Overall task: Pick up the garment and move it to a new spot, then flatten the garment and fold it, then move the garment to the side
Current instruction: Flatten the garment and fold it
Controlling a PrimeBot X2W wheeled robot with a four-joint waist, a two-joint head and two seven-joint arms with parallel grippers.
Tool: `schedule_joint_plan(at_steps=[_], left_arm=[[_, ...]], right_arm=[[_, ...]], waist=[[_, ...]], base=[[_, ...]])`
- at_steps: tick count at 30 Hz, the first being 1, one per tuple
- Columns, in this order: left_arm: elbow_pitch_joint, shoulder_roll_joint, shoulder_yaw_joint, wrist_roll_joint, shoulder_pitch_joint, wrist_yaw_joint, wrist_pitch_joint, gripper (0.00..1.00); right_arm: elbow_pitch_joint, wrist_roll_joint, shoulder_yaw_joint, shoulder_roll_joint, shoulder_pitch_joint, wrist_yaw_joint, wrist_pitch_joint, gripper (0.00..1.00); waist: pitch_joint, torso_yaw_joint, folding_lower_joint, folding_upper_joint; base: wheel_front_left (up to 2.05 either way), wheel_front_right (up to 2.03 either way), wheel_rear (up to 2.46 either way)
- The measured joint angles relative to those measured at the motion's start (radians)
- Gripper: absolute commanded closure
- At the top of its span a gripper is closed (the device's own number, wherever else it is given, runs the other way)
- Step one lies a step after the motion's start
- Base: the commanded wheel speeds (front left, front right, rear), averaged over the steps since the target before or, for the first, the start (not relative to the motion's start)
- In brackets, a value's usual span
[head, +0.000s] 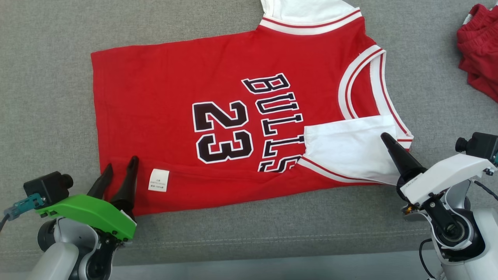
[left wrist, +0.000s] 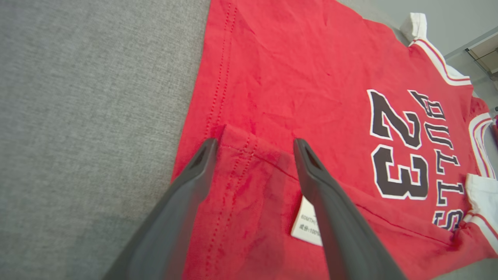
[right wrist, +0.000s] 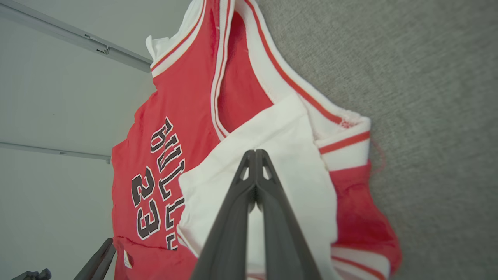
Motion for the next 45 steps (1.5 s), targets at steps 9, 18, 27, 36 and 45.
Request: schedule_joint_plan(at_steps=[9, 18, 27, 36, 45], left_arm=[[0.005, -0.035, 0.02, 0.013, -0.007, 0.0, 0.013, 0.07], [0.03, -0.039, 0.046, 0.071, -0.011, 0.0, 0.024, 0.0], [0.029, -0.051, 0.049, 0.086, -0.019, 0.0, 0.044, 0.0], [0.028, -0.069, 0.051, 0.12, -0.03, 0.0, 0.07, 0.75], [0.028, -0.084, 0.073, 0.128, -0.03, 0.0, 0.086, 0.78]], right_arm=[[0.003, 0.0, -0.002, 0.0, 0.0, 0.0, 0.0, 1.0], [0.004, 0.0, -0.001, 0.001, 0.0, 0.0, 0.0, 1.0], [0.007, 0.006, 0.0, 0.007, 0.0, 0.0, 0.0, 1.0], [0.01, 0.008, 0.002, 0.008, 0.0, 0.0, 0.0, 1.0], [0.014, 0.008, 0.002, 0.007, 0.0, 0.0, 0.0, 1.0]], waist=[[0.003, -0.002, 0.0, 0.0], [0.005, -0.002, 0.0, 0.0], [0.006, -0.005, 0.0, 0.0], [0.006, -0.007, 0.0, 0.0], [0.0, -0.002, 0.0, 0.0]], base=[[0.0, 0.0, 0.0], [0.0, 0.0, 0.0], [0.0, 0.0, 0.0], [0.0, 0.0, 0.0], [0.0, 0.0, 0.0]])
